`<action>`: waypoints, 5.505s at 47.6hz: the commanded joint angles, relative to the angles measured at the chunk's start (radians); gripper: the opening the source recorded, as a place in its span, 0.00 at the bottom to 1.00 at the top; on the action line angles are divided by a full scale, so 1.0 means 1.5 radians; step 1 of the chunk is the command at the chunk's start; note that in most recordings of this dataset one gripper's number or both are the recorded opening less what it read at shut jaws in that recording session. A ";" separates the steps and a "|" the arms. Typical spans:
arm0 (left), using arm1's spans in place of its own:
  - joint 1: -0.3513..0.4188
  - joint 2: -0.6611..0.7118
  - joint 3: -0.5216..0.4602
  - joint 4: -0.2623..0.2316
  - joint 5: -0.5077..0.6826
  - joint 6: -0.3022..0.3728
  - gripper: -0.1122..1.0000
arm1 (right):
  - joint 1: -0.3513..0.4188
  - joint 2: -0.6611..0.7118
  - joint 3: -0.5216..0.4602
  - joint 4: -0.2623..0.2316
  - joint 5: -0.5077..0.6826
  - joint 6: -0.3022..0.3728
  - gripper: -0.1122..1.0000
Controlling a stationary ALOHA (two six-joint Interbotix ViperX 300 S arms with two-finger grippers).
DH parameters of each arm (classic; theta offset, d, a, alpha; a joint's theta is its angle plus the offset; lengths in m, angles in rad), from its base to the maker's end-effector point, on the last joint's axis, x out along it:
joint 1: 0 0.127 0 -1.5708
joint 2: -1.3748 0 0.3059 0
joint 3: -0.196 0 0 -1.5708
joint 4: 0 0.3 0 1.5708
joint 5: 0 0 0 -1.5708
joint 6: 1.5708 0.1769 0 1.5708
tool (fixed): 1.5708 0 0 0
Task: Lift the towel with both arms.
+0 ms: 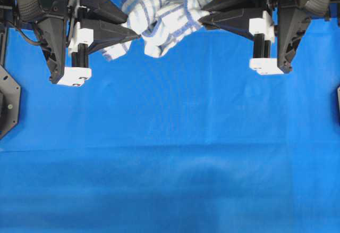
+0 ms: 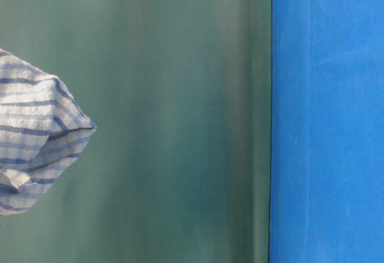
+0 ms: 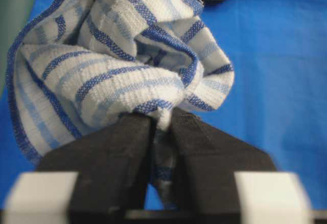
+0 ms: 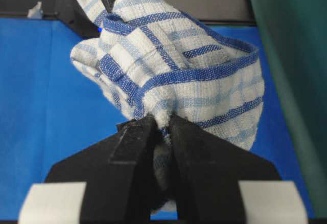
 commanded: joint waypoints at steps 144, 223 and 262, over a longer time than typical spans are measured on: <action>-0.103 0.342 0.217 -0.004 -0.231 -0.006 0.16 | -0.027 0.331 0.251 -0.010 -0.290 0.054 0.12; 0.018 -0.017 -0.103 0.002 0.076 0.042 0.16 | -0.013 0.008 -0.160 -0.046 0.230 0.043 0.12; 0.010 -0.019 -0.066 0.002 0.070 0.039 0.93 | -0.006 -0.001 -0.123 -0.048 0.217 0.026 0.66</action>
